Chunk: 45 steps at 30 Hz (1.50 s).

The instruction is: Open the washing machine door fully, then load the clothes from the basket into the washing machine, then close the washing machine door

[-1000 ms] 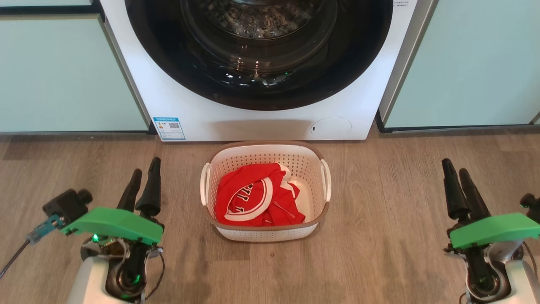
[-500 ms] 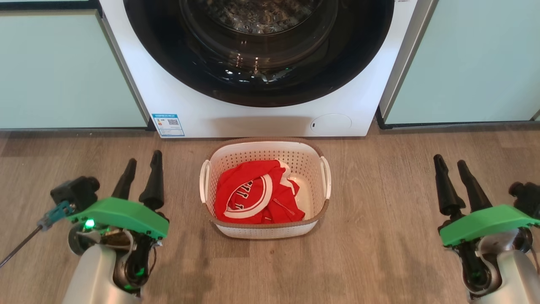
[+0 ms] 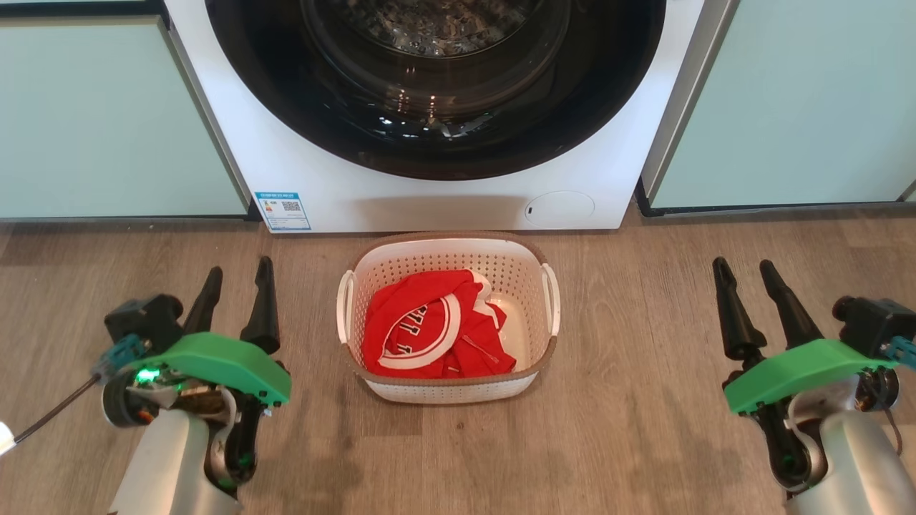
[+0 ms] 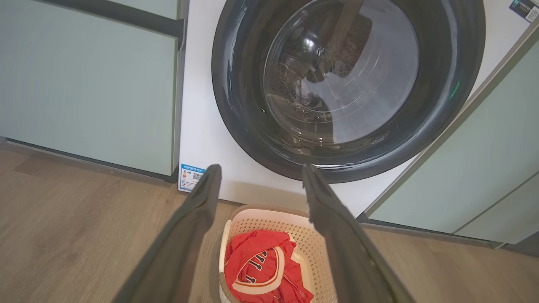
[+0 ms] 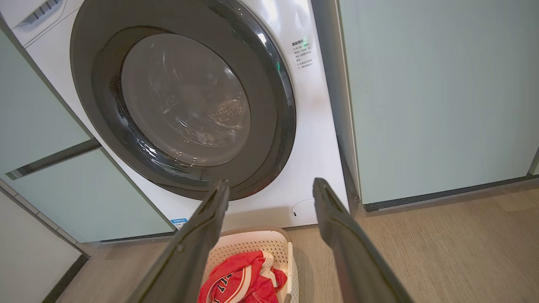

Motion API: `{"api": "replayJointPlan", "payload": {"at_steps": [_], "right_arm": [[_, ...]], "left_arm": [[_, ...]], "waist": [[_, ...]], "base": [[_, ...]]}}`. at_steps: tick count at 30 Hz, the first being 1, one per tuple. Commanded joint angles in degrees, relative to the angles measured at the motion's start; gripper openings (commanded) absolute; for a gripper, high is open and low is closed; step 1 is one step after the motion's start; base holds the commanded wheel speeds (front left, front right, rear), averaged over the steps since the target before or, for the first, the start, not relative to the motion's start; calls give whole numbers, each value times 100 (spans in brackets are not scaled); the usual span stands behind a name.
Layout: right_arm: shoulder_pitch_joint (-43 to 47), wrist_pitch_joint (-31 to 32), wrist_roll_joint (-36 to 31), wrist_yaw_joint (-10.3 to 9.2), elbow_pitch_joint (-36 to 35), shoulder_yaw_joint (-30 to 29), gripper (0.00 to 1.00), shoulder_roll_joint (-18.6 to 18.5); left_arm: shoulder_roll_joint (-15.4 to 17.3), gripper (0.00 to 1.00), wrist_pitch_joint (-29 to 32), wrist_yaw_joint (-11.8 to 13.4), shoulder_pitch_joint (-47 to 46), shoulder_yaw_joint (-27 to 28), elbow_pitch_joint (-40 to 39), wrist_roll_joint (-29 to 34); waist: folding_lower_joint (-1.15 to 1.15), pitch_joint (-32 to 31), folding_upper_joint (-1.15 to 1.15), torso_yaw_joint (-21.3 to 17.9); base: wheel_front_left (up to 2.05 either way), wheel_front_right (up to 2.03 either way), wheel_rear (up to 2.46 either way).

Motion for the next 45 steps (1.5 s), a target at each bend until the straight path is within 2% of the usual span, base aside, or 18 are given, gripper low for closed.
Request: {"api": "replayJointPlan", "payload": {"at_steps": [1,15,25,37,45], "right_arm": [[-307,-94,-175,0,-182,110,100,-69],[-345,-280,-738,0,-209,213,100,-59],[-425,-418,-963,0,-233,337,100,-192],[-552,-576,-1567,0,-224,467,100,-289],[-560,-587,-1490,0,-184,465,100,-280]], "left_arm": [[161,100,-85,44,-368,132,-142,180],[165,100,-320,189,-469,246,-110,711],[184,100,-412,208,-518,325,-208,999],[242,100,-379,319,-581,247,-293,1561],[269,100,-322,335,-574,235,-210,1508]], "waist": [[0,0,0,1],[0,28,0,15],[0,29,0,18],[0,68,0,28],[0,62,0,27]], "base": [[0,0,0],[0,0,0],[0,0,0],[0,0,0],[0,0,0]]}}
